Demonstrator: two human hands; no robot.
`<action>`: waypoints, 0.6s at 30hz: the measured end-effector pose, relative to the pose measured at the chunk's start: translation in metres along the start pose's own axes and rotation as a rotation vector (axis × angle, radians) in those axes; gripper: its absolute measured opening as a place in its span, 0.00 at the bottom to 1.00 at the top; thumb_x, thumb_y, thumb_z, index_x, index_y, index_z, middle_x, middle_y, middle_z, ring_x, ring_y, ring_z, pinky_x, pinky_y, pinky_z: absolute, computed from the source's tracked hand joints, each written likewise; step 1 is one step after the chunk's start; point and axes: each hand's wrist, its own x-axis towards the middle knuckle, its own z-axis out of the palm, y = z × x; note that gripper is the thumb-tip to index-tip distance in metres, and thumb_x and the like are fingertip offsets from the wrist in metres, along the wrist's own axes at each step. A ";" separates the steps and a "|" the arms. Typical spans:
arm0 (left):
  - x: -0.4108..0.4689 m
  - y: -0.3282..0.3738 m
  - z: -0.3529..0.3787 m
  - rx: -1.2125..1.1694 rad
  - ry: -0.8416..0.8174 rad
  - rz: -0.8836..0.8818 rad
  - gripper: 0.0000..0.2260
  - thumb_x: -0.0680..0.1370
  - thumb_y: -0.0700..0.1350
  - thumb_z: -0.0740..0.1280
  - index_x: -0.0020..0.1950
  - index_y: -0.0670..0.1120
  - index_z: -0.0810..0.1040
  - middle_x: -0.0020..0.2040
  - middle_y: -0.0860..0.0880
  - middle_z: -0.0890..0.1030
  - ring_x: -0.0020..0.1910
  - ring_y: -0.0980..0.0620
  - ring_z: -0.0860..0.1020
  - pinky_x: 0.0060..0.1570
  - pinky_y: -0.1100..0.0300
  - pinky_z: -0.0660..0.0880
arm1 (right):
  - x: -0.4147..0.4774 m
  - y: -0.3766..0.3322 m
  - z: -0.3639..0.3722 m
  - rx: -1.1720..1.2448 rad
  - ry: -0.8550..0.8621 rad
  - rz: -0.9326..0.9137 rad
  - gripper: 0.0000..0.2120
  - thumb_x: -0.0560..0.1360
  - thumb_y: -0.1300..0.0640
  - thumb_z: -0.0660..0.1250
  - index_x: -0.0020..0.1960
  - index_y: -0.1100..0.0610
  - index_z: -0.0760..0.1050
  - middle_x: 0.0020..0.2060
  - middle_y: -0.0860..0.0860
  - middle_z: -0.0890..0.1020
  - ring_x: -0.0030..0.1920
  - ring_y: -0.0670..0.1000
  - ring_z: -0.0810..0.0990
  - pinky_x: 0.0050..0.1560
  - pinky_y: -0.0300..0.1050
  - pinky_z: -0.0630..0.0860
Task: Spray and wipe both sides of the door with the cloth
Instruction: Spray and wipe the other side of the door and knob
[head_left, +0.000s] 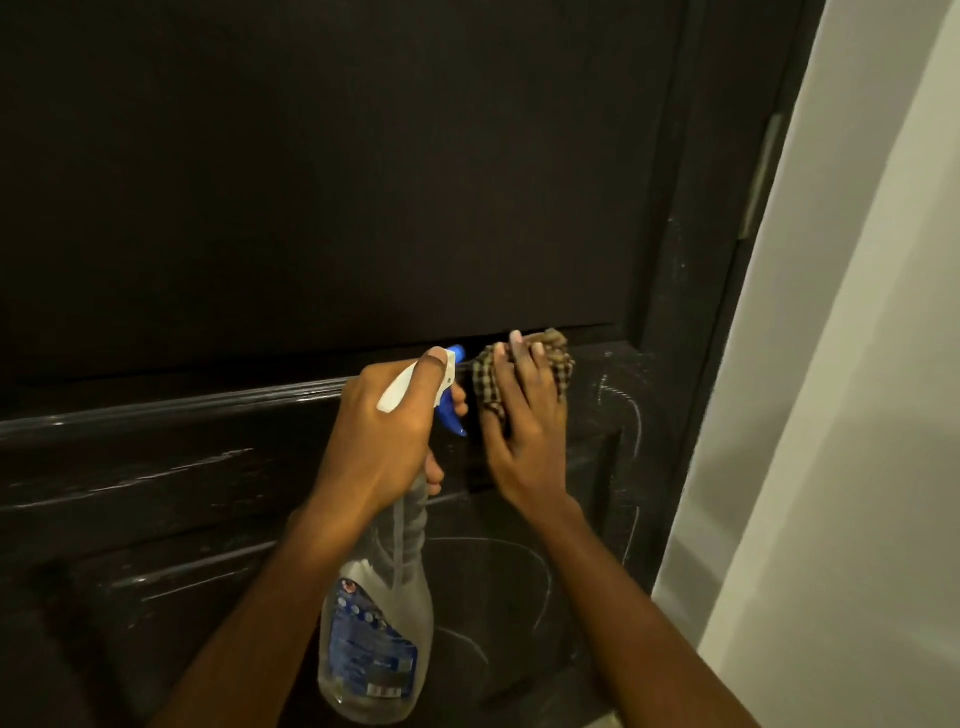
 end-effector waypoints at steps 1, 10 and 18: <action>0.002 0.000 0.008 -0.008 0.000 0.004 0.21 0.84 0.56 0.56 0.44 0.45 0.81 0.35 0.43 0.83 0.22 0.44 0.77 0.22 0.55 0.77 | 0.005 0.012 -0.008 -0.024 -0.004 -0.009 0.29 0.79 0.54 0.59 0.80 0.56 0.63 0.81 0.52 0.59 0.82 0.53 0.53 0.78 0.59 0.55; 0.021 0.010 0.050 -0.013 -0.017 0.022 0.21 0.84 0.55 0.55 0.44 0.45 0.80 0.41 0.48 0.85 0.21 0.46 0.76 0.22 0.58 0.74 | 0.024 0.109 -0.057 -0.021 0.131 0.250 0.30 0.81 0.53 0.59 0.81 0.53 0.59 0.82 0.50 0.57 0.82 0.52 0.51 0.80 0.60 0.50; 0.044 0.025 0.062 -0.022 -0.069 0.040 0.21 0.83 0.55 0.57 0.42 0.44 0.81 0.39 0.47 0.85 0.22 0.43 0.76 0.23 0.55 0.76 | 0.068 0.100 -0.051 0.132 0.320 0.364 0.26 0.80 0.54 0.60 0.78 0.51 0.64 0.81 0.46 0.59 0.82 0.48 0.50 0.80 0.63 0.50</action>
